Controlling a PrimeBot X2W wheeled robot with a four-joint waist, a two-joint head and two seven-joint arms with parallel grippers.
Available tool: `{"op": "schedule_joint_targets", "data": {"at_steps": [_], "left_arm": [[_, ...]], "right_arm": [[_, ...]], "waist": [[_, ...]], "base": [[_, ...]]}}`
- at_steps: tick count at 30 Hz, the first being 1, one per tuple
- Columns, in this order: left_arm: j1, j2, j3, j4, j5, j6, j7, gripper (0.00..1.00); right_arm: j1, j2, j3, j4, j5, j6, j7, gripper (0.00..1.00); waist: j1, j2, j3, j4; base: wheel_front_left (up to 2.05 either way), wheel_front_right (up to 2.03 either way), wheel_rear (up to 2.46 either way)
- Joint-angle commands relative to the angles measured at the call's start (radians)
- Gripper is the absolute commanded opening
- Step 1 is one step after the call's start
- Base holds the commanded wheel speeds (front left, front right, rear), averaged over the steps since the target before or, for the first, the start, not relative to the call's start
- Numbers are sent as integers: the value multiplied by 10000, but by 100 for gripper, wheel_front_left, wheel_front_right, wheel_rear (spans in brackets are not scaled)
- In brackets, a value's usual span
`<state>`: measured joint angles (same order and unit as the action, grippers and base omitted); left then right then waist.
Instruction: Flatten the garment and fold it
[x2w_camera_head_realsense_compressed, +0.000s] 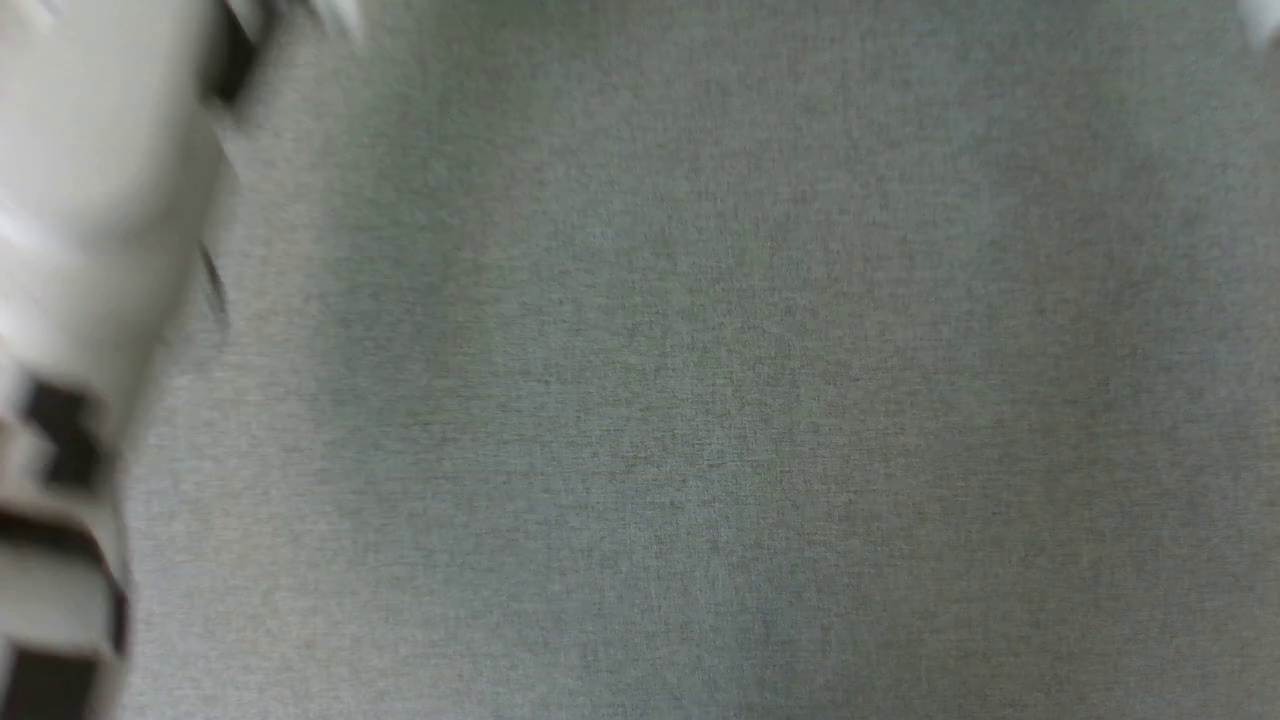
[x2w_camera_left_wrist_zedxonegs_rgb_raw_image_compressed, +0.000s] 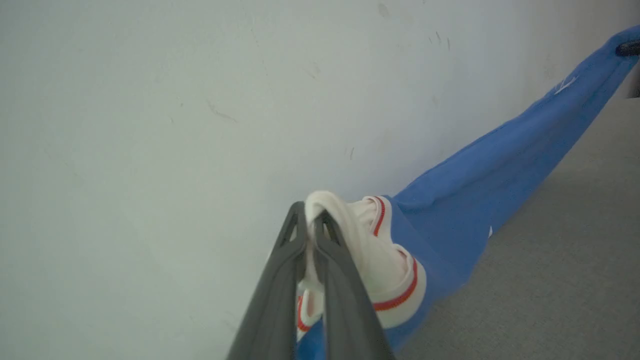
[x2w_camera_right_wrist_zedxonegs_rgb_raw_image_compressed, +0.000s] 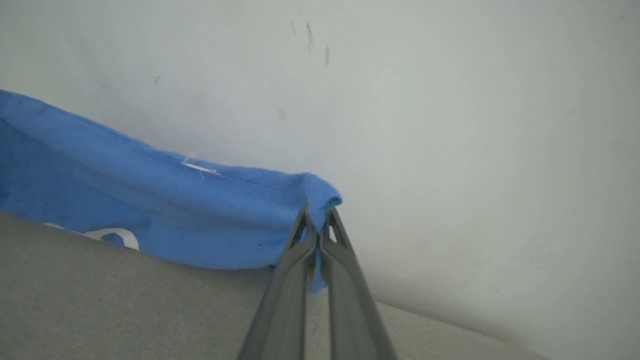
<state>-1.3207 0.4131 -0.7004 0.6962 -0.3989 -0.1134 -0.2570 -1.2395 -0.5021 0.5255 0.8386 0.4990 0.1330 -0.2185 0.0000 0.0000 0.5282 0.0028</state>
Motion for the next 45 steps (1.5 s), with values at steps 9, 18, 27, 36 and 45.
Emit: {"op": "schedule_joint_targets", "data": {"at_steps": [9, 18, 27, 36, 45], "left_arm": [[5352, 541, -688, -1586, -64, -106, -46, 0], [8160, 1885, -1984, -2606, -546, -163, 111, 0], [9787, 2758, -2635, -4473, -959, -130, 474, 0], [12050, 3540, -3247, -6960, -1453, 727, 1087, 0], [12631, 4048, -3514, -7986, -1483, 961, 1417, 0]], "right_arm": [[3901, -850, 2014, -1362, 1328, -23, 41, 0], [6582, -2287, 3095, -2516, 2499, -23, 1124, 0], [8319, -2967, 3077, -3216, 3602, -23, 2001, 0], [10877, -3913, 2798, -4590, 4587, -23, 3711, 0], [11995, -4207, 1685, -5390, 4736, -23, 4346, 0]], "waist": [[0, 0, -2619, 261], [0, 0, -4290, 415], [0, 0, -5399, 579], [0, 0, -6237, 550], [0, 0, -6066, 633]], "base": [[0, 0, 0], [0, 0, 0], [0, 0, 0], [0, 0, 0], [0, 0, 0]]}}
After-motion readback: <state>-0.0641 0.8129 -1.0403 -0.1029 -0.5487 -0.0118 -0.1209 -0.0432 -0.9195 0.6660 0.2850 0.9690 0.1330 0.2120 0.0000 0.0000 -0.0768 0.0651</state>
